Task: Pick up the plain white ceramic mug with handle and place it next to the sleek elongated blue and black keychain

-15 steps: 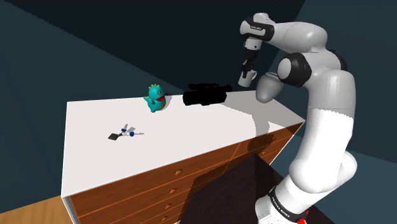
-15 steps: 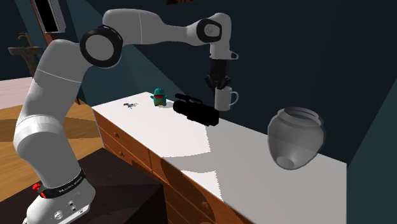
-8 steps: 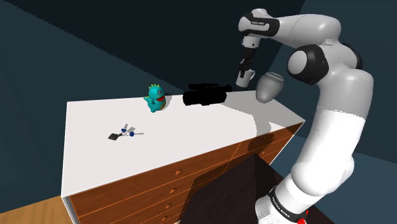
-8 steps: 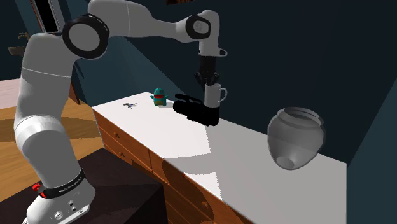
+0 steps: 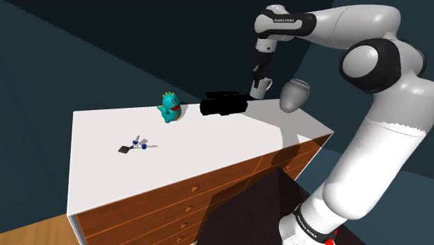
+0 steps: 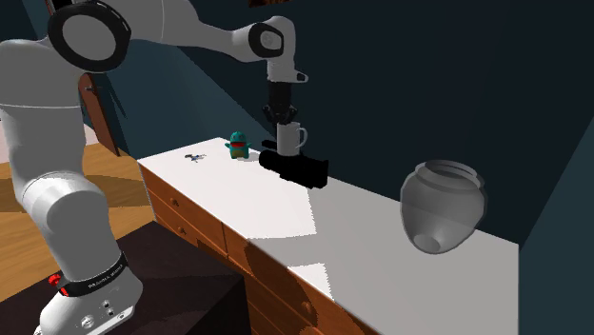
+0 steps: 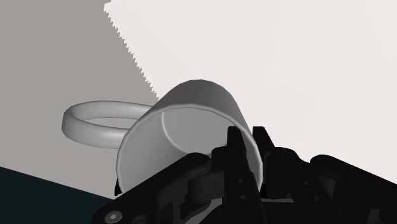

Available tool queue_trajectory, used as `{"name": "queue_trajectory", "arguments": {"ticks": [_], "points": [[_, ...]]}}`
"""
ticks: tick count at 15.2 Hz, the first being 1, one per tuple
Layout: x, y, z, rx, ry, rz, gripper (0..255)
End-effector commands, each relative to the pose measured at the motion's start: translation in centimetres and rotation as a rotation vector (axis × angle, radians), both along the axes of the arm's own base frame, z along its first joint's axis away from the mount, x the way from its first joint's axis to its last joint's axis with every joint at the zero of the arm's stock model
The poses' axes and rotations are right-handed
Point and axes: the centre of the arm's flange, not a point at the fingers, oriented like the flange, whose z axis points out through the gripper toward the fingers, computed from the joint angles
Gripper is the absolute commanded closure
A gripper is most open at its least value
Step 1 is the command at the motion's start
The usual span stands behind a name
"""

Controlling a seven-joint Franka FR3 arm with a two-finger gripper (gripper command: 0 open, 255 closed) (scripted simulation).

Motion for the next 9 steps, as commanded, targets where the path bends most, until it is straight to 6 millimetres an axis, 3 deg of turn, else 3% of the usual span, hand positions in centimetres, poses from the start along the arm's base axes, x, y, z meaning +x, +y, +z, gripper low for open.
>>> {"name": "queue_trajectory", "arguments": {"ticks": [1,9], "points": [[-0.5,2.5,-0.1,-0.001,0.0,-0.001,255],[-2.8,12.8,0.0,-0.001,0.0,-0.001,255]]}}
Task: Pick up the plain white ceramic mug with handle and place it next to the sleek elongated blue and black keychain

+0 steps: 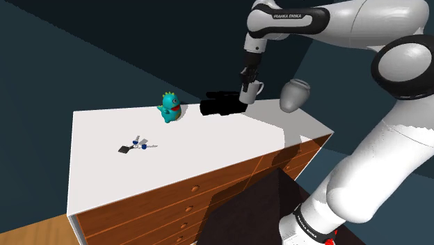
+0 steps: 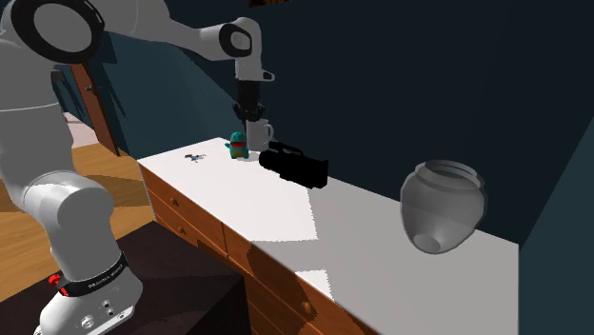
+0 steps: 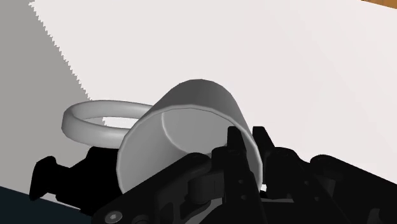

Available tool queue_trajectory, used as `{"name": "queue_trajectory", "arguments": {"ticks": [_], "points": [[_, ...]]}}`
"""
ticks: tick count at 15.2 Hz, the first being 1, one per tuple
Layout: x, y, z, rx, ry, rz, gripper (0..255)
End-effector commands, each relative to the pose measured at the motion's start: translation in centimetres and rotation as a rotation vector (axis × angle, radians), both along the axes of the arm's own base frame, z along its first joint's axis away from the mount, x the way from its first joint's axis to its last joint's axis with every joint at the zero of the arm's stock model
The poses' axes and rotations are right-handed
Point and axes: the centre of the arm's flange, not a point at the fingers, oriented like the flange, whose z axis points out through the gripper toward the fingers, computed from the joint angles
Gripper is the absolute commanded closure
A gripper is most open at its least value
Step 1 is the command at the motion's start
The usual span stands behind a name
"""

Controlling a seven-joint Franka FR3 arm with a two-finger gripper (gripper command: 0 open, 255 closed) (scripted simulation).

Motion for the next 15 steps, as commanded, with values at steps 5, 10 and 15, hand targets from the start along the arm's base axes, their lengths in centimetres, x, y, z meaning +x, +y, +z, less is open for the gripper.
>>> {"name": "queue_trajectory", "arguments": {"ticks": [5,10,15], "points": [[-1.5,7.6,-0.1,0.0,0.0,-0.001,255],[-3.0,14.1,-0.1,0.0,0.0,-0.001,255],[-4.4,20.5,0.0,0.0,0.0,-0.001,255]]}}
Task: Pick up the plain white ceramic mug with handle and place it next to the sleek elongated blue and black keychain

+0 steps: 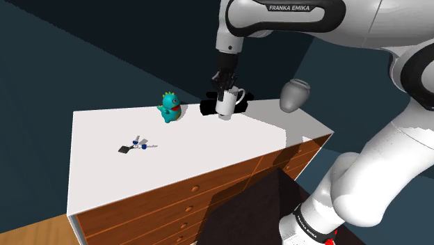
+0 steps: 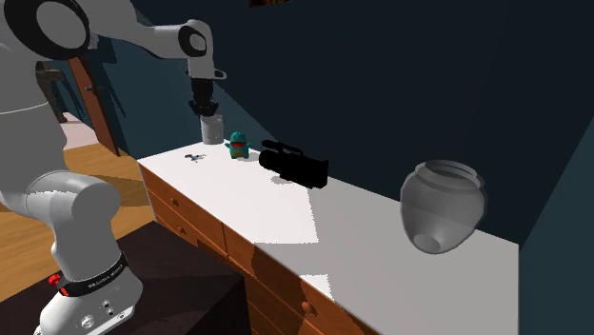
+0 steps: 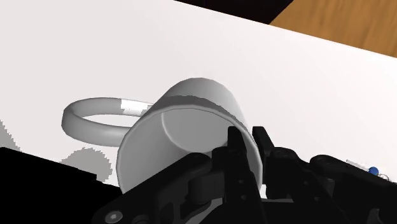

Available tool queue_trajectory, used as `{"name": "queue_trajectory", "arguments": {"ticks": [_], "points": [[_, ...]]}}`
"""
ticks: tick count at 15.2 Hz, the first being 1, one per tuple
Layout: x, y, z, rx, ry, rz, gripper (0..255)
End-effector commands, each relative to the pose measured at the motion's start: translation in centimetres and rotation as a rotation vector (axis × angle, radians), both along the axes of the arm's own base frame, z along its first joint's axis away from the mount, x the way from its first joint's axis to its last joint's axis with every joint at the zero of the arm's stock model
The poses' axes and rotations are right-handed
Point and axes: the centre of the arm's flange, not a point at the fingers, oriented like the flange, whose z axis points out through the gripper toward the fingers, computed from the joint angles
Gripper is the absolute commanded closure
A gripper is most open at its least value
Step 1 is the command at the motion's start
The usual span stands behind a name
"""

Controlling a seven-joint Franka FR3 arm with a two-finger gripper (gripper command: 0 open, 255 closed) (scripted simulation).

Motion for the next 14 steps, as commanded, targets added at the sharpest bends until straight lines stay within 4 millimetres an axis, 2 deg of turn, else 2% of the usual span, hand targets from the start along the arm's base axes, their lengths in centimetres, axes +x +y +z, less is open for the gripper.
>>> {"name": "queue_trajectory", "arguments": {"ticks": [1,11,14], "points": [[-0.3,2.7,-0.2,0.0,0.0,-0.001,255],[-3.3,15.9,-0.1,0.0,0.0,-0.001,255],[-3.3,15.9,-1.7,0.0,0.0,-0.001,255]]}}
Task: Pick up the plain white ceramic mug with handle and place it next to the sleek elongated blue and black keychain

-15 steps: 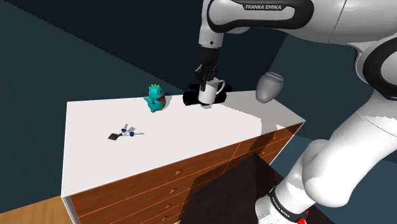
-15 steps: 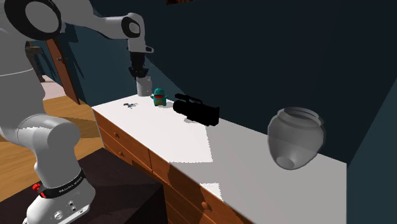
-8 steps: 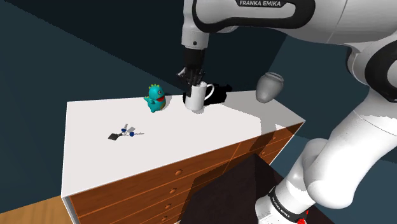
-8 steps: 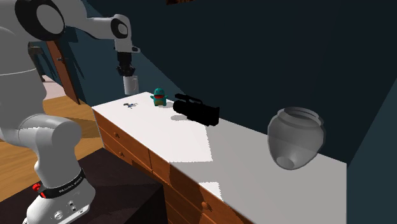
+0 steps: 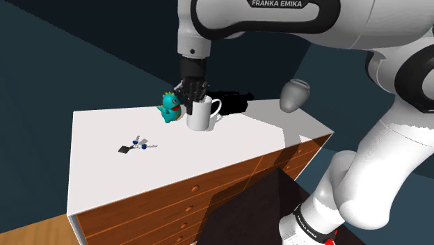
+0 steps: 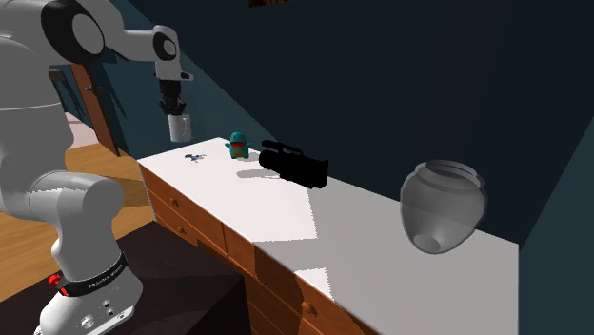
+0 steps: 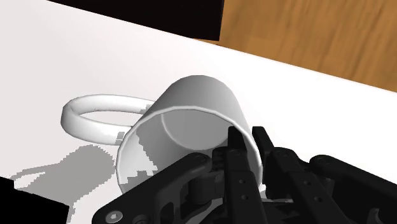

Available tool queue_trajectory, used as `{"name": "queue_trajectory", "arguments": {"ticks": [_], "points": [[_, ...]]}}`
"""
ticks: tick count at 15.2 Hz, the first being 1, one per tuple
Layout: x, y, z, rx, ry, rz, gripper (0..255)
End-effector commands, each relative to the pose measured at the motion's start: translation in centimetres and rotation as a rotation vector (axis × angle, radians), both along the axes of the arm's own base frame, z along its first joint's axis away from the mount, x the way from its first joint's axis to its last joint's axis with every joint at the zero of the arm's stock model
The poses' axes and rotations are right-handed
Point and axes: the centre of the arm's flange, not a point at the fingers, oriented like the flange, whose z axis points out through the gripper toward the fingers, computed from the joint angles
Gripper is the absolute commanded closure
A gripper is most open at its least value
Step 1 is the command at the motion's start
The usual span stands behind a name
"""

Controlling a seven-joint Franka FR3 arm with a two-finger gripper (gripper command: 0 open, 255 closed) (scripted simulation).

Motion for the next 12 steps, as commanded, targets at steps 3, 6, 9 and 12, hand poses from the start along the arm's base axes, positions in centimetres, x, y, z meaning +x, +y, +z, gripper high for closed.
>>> {"name": "queue_trajectory", "arguments": {"ticks": [3,6,9,12], "points": [[-0.1,0.2,-2.2,0.0,0.0,-0.001,255],[-0.1,0.2,-3.8,0.0,0.0,-0.001,255],[-0.1,0.2,-5.3,0.0,0.0,-0.001,255],[-0.1,0.2,-6.9,0.0,0.0,-0.001,255]]}}
